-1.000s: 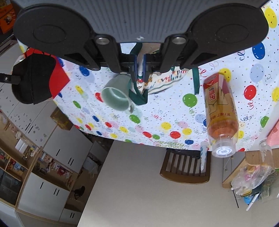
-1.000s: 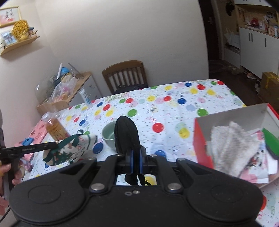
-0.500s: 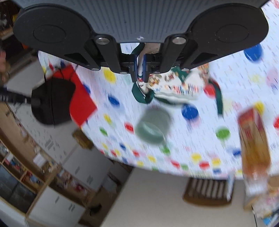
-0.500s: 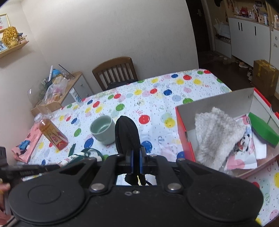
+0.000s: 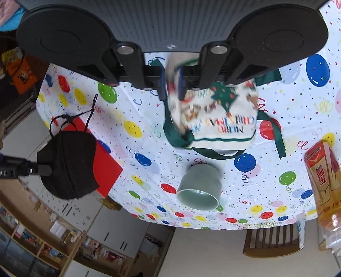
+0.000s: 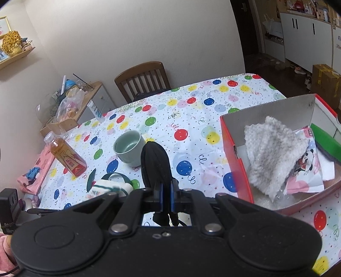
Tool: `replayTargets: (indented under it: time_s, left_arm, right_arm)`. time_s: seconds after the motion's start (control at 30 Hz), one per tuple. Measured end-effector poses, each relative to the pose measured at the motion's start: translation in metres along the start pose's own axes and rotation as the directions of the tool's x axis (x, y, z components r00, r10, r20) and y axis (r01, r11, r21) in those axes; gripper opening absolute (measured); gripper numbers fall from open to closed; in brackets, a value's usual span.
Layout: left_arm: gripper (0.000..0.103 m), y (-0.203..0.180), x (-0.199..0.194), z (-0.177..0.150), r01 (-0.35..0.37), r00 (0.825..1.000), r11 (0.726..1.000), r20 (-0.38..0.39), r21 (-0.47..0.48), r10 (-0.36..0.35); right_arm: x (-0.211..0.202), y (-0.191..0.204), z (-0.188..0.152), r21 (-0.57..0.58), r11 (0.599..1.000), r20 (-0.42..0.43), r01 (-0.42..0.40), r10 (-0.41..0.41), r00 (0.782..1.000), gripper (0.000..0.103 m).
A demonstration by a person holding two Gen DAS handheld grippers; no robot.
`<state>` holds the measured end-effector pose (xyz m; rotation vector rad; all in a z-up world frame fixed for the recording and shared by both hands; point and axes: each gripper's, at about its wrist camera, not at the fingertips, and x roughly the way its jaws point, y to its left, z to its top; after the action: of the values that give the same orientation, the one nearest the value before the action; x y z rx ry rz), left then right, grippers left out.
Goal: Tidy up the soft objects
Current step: 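Lift the tote bag with the left tool while the right tool holds the black mask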
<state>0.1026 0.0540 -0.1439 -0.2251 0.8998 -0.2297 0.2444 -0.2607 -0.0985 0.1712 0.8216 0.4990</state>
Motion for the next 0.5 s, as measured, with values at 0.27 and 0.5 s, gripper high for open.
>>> replayTargets:
  time_s: [0.27, 0.5]
  left_arm:
    - [0.078, -0.001, 0.006, 0.002, -0.088, 0.996, 0.995, 0.016, 0.048, 0.087]
    - [0.078, 0.048, 0.029, 0.017, -0.206, 0.979, 0.972, -0.013, -0.112, 0.206]
  right_arm:
    - [0.0, -0.002, -0.002, 0.013, 1.0, -0.004, 0.004, -0.004, 1.0, 0.006]
    - [0.0, -0.006, -0.005, 0.025, 1.0, -0.009, 0.013, -0.012, 1.0, 0.006]
